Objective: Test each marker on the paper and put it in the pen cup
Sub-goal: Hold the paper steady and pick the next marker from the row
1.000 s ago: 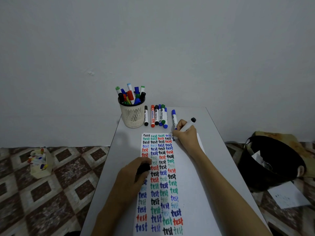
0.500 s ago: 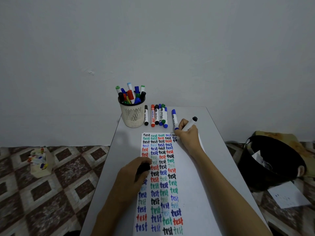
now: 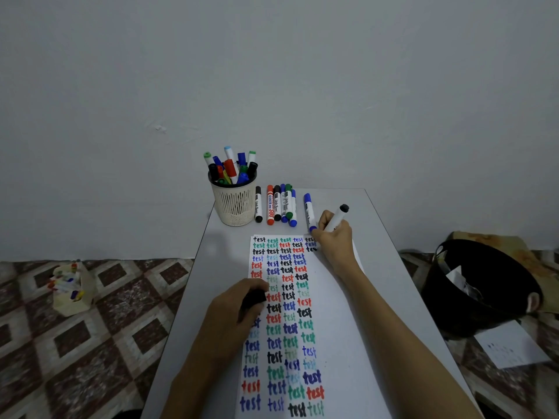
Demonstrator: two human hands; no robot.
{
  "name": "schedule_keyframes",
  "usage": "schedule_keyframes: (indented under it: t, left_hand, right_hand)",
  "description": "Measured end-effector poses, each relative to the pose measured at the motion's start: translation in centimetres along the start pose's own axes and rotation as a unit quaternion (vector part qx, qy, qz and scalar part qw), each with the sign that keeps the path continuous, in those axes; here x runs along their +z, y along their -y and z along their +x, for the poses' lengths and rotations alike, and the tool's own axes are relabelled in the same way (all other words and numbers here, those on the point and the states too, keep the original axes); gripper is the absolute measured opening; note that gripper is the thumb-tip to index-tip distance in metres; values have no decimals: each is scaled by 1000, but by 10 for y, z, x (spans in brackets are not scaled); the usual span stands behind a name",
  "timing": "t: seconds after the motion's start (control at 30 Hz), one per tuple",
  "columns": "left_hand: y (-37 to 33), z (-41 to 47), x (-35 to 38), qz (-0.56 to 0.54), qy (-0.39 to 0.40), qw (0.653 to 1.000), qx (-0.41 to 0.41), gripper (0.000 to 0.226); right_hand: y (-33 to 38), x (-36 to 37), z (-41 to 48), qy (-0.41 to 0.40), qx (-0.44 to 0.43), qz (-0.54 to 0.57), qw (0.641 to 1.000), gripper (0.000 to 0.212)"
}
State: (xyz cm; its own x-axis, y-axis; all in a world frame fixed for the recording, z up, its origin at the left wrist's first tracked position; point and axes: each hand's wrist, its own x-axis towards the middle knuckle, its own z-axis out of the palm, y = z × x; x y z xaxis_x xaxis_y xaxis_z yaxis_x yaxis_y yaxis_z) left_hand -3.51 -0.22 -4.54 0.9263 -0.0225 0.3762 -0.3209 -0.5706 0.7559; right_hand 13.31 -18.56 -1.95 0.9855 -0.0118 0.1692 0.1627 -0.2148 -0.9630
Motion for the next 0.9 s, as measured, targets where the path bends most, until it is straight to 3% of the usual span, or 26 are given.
schedule_keyframes:
  t: [0.5,0.67,0.9]
  left_hand:
    - [-1,-1,0,11,-1,1000,-6,29]
    - [-2,-1,-1,7,-1,1000,-5,28]
    - [2,-2,0,27,6,1000,-10,23]
  right_hand:
    - [2,-2,-1,-29,21,53,998,35]
    - [2,1,-1,-16,18,14,1000,31]
    - [2,-3,-1,-37,31,120,992,30]
